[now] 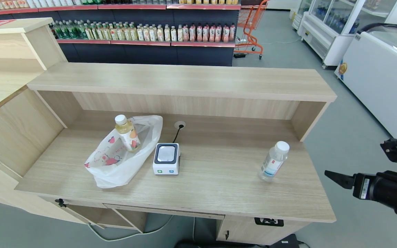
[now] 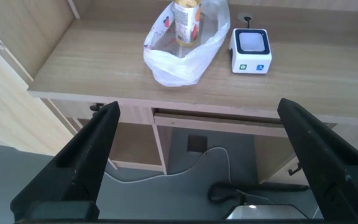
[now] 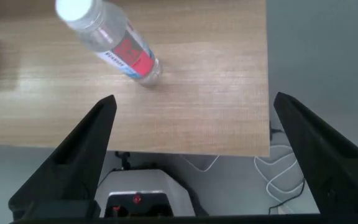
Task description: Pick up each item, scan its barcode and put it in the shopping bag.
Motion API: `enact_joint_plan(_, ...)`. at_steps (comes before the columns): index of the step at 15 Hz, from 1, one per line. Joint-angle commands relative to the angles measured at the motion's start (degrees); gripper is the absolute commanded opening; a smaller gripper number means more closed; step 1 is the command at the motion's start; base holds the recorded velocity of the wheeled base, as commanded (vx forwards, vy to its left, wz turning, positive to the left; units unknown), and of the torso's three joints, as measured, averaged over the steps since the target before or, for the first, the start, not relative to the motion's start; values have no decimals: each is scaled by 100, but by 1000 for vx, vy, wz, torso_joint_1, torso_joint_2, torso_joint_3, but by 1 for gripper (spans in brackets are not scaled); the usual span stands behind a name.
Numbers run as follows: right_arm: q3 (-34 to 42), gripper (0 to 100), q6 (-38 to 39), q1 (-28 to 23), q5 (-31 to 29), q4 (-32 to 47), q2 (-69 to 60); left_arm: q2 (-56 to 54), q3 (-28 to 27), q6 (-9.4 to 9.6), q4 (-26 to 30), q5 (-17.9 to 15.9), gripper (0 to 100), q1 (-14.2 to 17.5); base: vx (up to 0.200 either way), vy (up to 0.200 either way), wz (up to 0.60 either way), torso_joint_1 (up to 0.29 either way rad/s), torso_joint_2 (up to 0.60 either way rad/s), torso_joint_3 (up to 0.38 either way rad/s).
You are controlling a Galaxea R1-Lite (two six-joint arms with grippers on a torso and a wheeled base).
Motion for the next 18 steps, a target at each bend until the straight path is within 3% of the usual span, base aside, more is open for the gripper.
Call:
enact_joint_plan(1, 111, 100, 0, 375, -150, -1237, 1492, 4, 0, 2, -1, 0, 100, 1, 0, 0, 0, 0, 0, 0)
enact_joint_plan(7, -12, 100, 61, 1131, -343, -2081, 2407, 4, 0, 2, -1, 0, 100, 1, 0, 0, 0, 0, 0, 0)
enact_joint_plan(10, -407, 100, -18, 1439, -783, -2467, 2864, 4, 0, 2, -1, 0, 100, 1, 0, 0, 0, 0, 0, 0)
enact_joint_plan(18, -1269, 100, -264, 1632, -941, -2538, 3435, 4, 0, 2, -1, 0, 100, 1, 0, 0, 0, 0, 0, 0)
